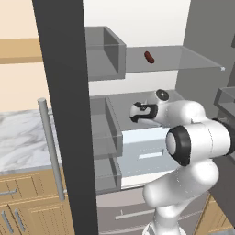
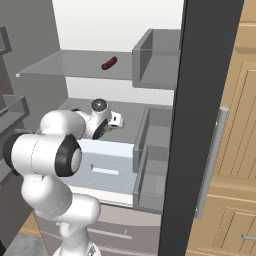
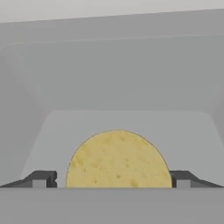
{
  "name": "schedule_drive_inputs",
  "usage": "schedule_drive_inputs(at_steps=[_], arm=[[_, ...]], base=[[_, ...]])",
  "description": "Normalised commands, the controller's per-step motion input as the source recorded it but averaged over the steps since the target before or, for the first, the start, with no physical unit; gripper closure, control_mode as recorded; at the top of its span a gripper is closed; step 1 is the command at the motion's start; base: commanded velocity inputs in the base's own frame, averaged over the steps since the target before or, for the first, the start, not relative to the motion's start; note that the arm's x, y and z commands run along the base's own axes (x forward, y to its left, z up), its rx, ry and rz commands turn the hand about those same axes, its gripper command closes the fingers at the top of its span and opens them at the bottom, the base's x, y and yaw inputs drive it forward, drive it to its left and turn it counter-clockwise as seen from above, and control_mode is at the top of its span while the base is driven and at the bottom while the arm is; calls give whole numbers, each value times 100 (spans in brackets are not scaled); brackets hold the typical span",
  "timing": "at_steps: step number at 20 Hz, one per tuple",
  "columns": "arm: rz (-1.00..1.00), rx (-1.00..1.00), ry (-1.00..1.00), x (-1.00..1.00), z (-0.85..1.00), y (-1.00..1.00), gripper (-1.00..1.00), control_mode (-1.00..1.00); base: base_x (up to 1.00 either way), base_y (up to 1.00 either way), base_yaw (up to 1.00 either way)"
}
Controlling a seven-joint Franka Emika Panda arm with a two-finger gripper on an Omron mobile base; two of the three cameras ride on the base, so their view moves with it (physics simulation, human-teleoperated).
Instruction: Retrieve the sausage and cheese from the fridge and place them on the cutting board on the counter.
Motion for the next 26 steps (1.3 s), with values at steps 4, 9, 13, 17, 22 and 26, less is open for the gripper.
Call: schedule_drive_inputs(at_steps=[4, 9, 13, 17, 22, 26], arm=[[0, 0, 0, 30, -8, 3, -100, -100], [0, 0, 0, -8, -21, 0, 100, -100], [0, 0, 0, -44, -17, 0, 100, -100], [0, 2, -6, -66, 26, -2, 100, -100], [0, 7, -4, -99, 99, -6, 100, -100], [0, 1, 5, -100, 79, -5, 100, -100]], base=[[0, 0, 0], [0, 0, 0], [0, 0, 0], [0, 0, 0], [0, 0, 0], [0, 0, 0]])
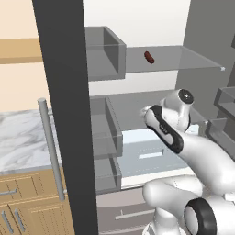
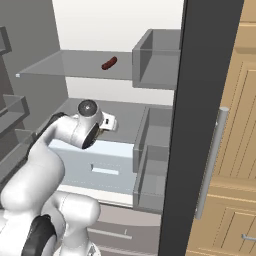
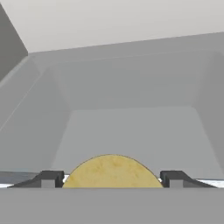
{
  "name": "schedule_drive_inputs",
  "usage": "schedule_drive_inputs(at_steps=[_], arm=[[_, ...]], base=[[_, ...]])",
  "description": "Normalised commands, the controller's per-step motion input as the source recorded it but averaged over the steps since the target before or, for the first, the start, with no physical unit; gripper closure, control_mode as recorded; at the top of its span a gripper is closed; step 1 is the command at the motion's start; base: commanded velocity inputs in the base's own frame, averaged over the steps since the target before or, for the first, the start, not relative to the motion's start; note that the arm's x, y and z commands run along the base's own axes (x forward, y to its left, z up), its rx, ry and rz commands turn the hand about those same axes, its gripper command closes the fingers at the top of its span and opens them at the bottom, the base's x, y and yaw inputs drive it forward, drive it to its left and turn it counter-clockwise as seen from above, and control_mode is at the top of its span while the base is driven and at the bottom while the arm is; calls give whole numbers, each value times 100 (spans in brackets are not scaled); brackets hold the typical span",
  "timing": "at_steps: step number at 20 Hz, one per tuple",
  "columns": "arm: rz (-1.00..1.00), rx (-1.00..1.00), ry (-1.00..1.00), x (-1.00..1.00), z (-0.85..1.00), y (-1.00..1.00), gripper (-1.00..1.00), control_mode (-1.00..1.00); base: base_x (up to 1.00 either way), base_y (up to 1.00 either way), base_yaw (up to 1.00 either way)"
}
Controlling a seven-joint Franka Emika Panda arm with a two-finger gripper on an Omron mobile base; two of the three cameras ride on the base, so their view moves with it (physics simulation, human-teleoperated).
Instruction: Retrieve the sausage and cheese from the fridge and place them on the cutting board on the counter.
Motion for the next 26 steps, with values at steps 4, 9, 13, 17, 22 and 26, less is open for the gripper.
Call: schedule_drive_inputs(at_steps=[4, 9, 13, 17, 22, 26], arm=[[0, 0, 18, -100, 42, -4, 100, -100], [0, 0, 18, -95, 9, -14, 100, -100], [0, 0, 16, -69, -2, -23, 100, -100], [0, 0, 12, -38, -8, -12, 100, -100], [0, 0, 0, 0, 0, 0, 100, 100], [0, 0, 0, 0, 0, 0, 100, 100]], base=[[0, 0, 0], [0, 0, 0], [0, 0, 0], [0, 0, 0], [-79, -6, 0], [-100, -4, 12]])
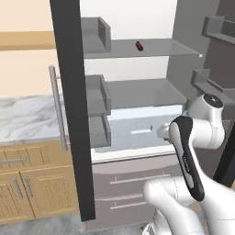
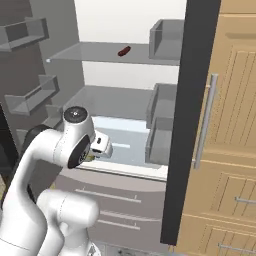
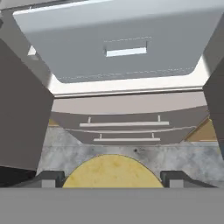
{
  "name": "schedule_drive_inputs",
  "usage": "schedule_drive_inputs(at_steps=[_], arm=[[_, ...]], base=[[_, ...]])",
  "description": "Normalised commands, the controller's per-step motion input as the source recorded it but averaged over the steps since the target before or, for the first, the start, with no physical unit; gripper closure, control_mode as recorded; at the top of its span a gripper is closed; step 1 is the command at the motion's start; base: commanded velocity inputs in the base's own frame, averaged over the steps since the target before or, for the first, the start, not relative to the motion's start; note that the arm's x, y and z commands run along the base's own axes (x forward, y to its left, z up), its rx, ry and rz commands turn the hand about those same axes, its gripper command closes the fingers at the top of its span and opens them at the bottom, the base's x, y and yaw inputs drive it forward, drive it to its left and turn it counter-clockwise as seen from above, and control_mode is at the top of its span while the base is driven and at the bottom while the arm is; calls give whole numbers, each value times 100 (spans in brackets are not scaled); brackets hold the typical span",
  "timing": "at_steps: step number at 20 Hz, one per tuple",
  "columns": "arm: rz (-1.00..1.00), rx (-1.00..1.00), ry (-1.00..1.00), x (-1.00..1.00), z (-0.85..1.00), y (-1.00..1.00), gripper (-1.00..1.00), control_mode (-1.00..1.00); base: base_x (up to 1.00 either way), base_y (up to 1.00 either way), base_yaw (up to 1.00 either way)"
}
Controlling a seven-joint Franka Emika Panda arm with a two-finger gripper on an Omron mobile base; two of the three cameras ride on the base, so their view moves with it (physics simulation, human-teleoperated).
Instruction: Retrieve the sausage and cheese from the fridge and place them on the cutting board on the counter.
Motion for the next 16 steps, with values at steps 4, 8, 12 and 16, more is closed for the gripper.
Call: schedule_drive_inputs(at_steps=[4, 8, 12, 16], arm=[[0, 0, 0, 0, 0, 0, 100, 100], [0, 0, 0, 0, 0, 0, 100, 100], [0, 0, 0, 0, 0, 0, 100, 100], [0, 0, 0, 0, 0, 0, 100, 100]], base=[[-94, 1, 64], [-59, 7, 79], [-7, 28, 78], [17, 5, 77]])
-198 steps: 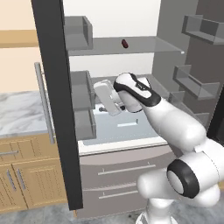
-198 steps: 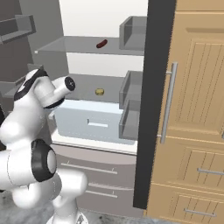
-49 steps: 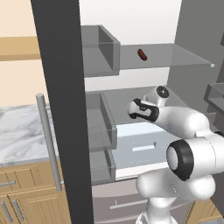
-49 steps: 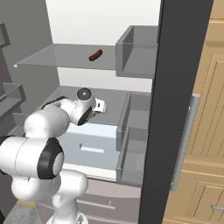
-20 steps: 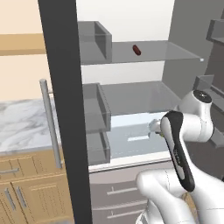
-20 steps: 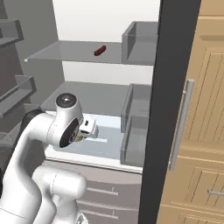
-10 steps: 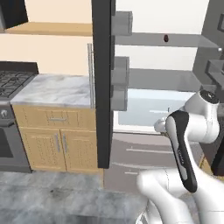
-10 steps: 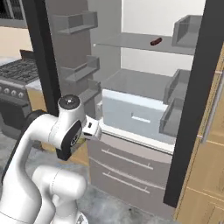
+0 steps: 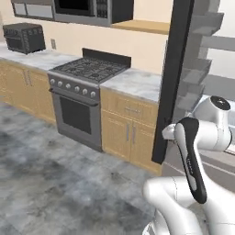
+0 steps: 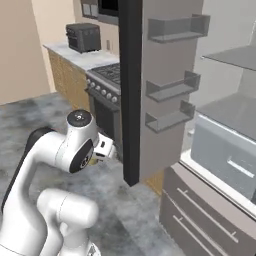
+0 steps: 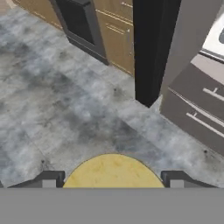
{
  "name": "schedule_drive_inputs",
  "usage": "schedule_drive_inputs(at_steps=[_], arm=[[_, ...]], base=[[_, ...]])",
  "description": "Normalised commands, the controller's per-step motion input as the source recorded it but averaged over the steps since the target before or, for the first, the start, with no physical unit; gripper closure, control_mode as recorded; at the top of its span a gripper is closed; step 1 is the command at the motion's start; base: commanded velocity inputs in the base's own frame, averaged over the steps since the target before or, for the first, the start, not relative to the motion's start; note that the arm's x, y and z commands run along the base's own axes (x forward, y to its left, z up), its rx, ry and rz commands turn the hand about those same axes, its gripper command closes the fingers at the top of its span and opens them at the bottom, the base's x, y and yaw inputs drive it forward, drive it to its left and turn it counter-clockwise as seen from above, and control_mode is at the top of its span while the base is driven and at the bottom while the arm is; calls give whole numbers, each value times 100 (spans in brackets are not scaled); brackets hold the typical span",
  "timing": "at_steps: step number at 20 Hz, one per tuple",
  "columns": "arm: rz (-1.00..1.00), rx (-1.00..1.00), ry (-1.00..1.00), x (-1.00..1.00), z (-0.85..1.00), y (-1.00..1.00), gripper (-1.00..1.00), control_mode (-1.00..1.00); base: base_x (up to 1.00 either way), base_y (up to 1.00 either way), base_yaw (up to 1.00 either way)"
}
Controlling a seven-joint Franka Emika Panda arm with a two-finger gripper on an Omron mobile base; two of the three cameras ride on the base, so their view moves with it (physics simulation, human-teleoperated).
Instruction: Retrieve the sausage and cheese from the fridge and place them on the cutting board on the counter.
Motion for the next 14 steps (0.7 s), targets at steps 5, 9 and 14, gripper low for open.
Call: schedule_drive_inputs(at_steps=[5, 9, 14], arm=[[0, 0, 0, 0, 0, 0, 100, 100], [0, 0, 0, 0, 0, 0, 100, 100], [0, 0, 0, 0, 0, 0, 100, 100]], base=[[3, 0, 74], [7, 0, 70], [34, 0, 61]])
